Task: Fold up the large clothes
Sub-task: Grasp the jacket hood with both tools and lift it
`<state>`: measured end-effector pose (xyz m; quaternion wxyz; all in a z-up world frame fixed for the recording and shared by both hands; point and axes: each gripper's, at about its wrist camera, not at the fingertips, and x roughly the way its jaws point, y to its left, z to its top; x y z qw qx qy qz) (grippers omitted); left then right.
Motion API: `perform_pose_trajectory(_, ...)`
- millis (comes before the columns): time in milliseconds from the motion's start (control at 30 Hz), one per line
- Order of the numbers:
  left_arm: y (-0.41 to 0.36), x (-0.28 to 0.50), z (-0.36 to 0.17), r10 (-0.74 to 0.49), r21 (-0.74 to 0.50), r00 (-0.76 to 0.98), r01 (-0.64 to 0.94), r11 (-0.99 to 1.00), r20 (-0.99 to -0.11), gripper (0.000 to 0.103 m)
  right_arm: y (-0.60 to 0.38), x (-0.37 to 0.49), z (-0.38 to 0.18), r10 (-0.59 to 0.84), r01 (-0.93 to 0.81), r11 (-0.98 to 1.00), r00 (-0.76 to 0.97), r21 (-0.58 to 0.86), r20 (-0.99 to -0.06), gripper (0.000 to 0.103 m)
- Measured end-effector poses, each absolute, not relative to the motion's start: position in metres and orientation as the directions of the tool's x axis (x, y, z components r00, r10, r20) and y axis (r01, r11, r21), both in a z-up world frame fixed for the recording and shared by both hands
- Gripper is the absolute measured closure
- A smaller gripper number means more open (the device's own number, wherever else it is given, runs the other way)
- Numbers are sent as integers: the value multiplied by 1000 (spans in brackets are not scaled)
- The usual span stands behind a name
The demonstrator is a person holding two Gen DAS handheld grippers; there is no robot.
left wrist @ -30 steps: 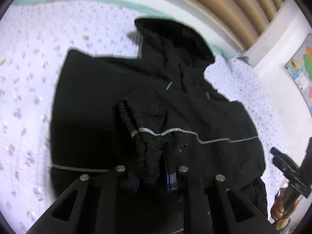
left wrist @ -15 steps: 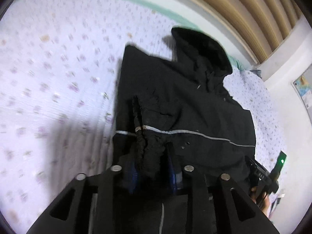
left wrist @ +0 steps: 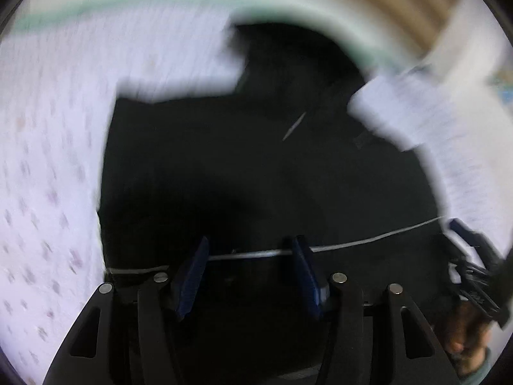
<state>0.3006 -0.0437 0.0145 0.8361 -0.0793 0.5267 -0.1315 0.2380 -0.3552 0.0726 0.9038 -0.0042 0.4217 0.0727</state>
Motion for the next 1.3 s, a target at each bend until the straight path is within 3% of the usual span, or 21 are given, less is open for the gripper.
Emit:
perform_pose_trajectory(67, -42, 307, 5, -297, -272, 394, 118, 955, -870, 51, -349, 267, 30, 119, -125, 990, 430, 71, -895, 31)
perform_pose_trajectory(200, -44, 320, 32, -270, -252, 314, 99, 963, -910, 58, -340, 290, 36, 104, -101, 992, 329, 74, -939, 29)
perform_pose_trajectory(267, -38, 321, 59, -337, -319, 286, 107, 942, -897, 58, -344, 297, 61, 194, -116, 979, 285, 167, -939, 36)
perform_pose_trajectory(333, -31, 330, 99, -379, -358, 312, 124, 925, -871, 58, -352, 306, 111, 250, -136, 967, 314, 217, -916, 37)
perform_pose_trajectory(500, -34, 379, 219, -359, -305, 465, 191, 933, -809, 53, -369, 366, 231, 233, -146, 972, 483, 184, -844, 36)
perform_pose_trajectory(567, -38, 395, 244, -340, -275, 521, 201, 940, -783, 42, -368, 409, 254, 224, -131, 974, 516, 182, -827, 35)
perform_pose_trajectory(633, -44, 414, 254, -274, -195, 598, 194, 961, -753, 41, -367, 444, 254, 227, -121, 974, 532, 193, -816, 35)
perform_pose_trajectory(733, -59, 434, 247, -120, -37, 712, 131, 991, -692, 41, -366, 483, 232, 209, -111, 978, 545, 178, -812, 35)
perform_pose_trajectory(967, -77, 485, 197, -78, -4, 723, 104, 995, -687, 41, -360, 537, 138, 186, -91, 983, 505, 162, -843, 34)
perform_pose_trajectory(1167, -82, 527, 135, -113, -43, 659, 121, 992, -744, 41, -366, 565, 86, 181, -59, 983, 489, 174, -854, 27)
perform_pose_trajectory(1300, -87, 560, 93, -213, -130, 570, 184, 974, -794, 41, -364, 583, 59, 137, -50, 990, 473, 128, -870, 27)
